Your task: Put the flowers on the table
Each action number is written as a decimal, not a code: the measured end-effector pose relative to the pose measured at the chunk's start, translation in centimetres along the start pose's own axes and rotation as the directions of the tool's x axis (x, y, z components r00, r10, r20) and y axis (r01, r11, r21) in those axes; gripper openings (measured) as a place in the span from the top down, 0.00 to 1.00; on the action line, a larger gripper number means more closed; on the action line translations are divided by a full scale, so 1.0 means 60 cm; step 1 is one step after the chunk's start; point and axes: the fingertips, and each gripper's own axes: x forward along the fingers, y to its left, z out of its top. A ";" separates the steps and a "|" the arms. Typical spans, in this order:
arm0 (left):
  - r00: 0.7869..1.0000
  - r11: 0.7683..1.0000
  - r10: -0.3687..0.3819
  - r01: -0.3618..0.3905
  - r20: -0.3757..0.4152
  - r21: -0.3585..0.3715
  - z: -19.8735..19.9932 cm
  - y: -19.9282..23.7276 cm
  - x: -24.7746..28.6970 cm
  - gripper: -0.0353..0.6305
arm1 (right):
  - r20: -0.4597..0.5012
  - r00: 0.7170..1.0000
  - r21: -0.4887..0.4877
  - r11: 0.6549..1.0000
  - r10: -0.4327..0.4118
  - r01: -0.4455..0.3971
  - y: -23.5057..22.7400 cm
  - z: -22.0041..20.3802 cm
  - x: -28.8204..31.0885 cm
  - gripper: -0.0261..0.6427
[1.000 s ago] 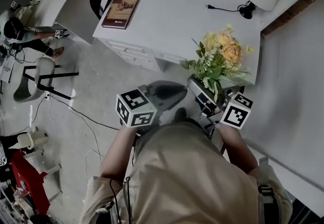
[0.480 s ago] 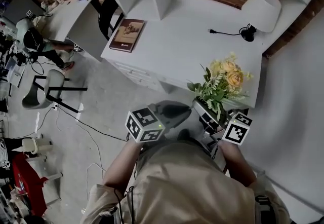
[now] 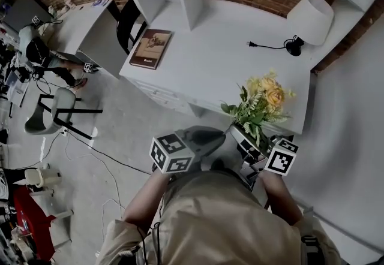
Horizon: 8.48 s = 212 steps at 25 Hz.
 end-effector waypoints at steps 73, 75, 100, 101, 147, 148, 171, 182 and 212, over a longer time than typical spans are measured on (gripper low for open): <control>0.976 0.953 0.159 -0.113 0.149 -0.280 0.065 0.418 -0.178 0.91 | -0.067 0.971 -0.045 0.972 -0.231 0.229 -0.072 0.028 0.241 0.91; 0.974 0.956 0.175 -0.132 0.146 -0.263 0.067 0.426 -0.184 0.91 | -0.069 0.969 -0.044 0.971 -0.236 0.234 -0.071 0.025 0.248 0.91; 0.930 0.915 0.319 -0.253 0.180 -0.314 0.074 0.491 -0.191 0.91 | -0.132 0.967 -0.032 0.976 -0.216 0.214 -0.106 0.034 0.277 0.91; 0.926 0.910 0.331 -0.263 0.181 -0.321 0.074 0.493 -0.190 0.91 | -0.138 0.968 -0.031 0.978 -0.209 0.206 -0.109 0.038 0.278 0.91; 0.869 0.821 0.487 -0.420 0.087 -0.387 0.044 0.669 -0.154 0.91 | -0.233 0.952 0.014 0.978 -0.200 0.208 -0.190 0.067 0.273 0.91; 0.872 0.825 0.482 -0.419 0.085 -0.379 0.043 0.674 -0.155 0.91 | -0.235 0.951 0.013 0.978 -0.200 0.209 -0.191 0.068 0.273 0.91; 0.880 0.805 0.462 -0.364 0.111 -0.468 0.010 0.714 -0.133 0.91 | -0.250 0.945 0.013 0.975 -0.212 0.222 -0.204 0.060 0.262 0.91; 0.890 0.777 0.445 -0.328 0.101 -0.537 -0.003 0.736 -0.124 0.91 | -0.253 0.945 0.008 0.977 -0.206 0.215 -0.205 0.058 0.263 0.91; 0.882 0.753 0.470 -0.421 -0.035 -0.506 -0.020 0.772 -0.092 0.90 | -0.274 0.949 0.019 0.985 -0.157 0.169 -0.219 0.052 0.284 0.91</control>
